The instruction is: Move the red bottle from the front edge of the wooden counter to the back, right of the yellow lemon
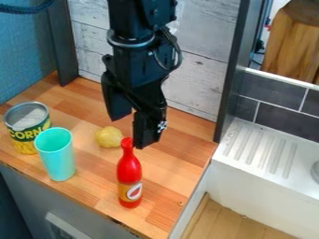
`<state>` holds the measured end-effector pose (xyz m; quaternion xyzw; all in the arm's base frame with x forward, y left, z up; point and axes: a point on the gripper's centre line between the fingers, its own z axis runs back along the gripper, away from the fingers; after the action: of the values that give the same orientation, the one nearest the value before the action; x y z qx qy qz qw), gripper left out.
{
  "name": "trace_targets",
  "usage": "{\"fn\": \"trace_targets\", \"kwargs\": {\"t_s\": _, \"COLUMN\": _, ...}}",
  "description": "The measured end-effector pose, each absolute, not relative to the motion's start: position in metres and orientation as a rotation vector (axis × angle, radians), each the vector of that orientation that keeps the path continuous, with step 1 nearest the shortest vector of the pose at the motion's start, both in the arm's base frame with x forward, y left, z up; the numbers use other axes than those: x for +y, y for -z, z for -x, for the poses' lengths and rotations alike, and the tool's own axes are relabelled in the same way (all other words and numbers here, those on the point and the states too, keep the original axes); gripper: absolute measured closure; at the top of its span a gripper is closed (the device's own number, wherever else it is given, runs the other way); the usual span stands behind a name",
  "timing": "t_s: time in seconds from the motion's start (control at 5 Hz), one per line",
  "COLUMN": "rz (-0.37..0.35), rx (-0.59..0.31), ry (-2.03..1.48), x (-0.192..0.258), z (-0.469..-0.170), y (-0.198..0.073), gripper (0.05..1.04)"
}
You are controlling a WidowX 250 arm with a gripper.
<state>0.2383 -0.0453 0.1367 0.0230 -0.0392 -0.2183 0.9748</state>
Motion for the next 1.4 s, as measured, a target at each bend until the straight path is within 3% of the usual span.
{"fn": "trace_targets", "kwargs": {"t_s": 0.8, "rz": -0.031, "rx": 0.013, "ry": 0.411, "x": -0.03, "z": -0.239, "y": -0.115, "gripper": 0.083}}
{"fn": "trace_targets", "kwargs": {"t_s": 1.4, "rz": -0.012, "rx": 0.184, "ry": 0.421, "x": -0.03, "z": -0.238, "y": -0.081, "gripper": 0.083}}
